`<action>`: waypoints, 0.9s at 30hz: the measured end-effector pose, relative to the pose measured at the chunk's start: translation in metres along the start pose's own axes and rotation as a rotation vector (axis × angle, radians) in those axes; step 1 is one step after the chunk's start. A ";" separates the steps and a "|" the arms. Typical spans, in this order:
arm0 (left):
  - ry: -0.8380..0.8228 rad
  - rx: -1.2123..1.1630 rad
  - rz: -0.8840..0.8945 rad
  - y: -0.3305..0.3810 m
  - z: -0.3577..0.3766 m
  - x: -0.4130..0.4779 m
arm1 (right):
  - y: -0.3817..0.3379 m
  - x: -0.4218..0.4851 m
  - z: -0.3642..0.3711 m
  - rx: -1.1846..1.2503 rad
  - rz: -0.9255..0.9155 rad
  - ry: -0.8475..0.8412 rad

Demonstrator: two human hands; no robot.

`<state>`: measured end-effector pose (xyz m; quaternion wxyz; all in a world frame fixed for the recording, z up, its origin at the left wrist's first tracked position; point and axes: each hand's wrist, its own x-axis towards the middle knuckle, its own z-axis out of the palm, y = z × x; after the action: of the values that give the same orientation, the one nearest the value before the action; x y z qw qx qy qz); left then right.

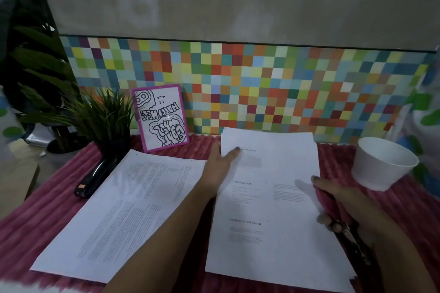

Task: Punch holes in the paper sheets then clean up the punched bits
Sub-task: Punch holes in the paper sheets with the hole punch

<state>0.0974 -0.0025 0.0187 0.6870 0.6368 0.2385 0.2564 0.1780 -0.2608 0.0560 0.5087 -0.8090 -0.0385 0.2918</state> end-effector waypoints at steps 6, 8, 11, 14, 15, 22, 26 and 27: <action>0.033 0.413 0.235 -0.014 0.009 -0.007 | -0.002 -0.002 0.007 0.044 -0.009 0.014; 0.061 0.408 0.226 -0.017 0.009 -0.007 | -0.001 -0.001 0.010 0.034 -0.023 0.048; 0.107 0.338 0.161 -0.019 0.007 -0.005 | 0.001 0.001 0.013 0.008 -0.029 0.106; 0.139 0.263 0.128 -0.021 0.005 -0.002 | 0.003 0.001 0.017 -0.006 -0.054 0.157; 0.146 0.264 0.123 -0.021 0.005 -0.003 | 0.004 0.002 0.019 -0.001 -0.081 0.172; 0.165 0.362 0.113 -0.026 0.007 -0.001 | 0.009 -0.004 0.027 -0.051 -0.260 0.191; 0.166 0.382 0.107 -0.026 0.008 -0.001 | 0.009 -0.004 0.028 -0.054 -0.354 0.210; 0.163 0.389 0.110 -0.025 0.009 -0.002 | 0.008 -0.004 0.028 -0.051 -0.356 0.215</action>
<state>0.1027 -0.0121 -0.0055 0.5147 0.7465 0.3029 0.2933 0.1583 -0.2438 0.0424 0.5330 -0.8285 -0.1337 0.1082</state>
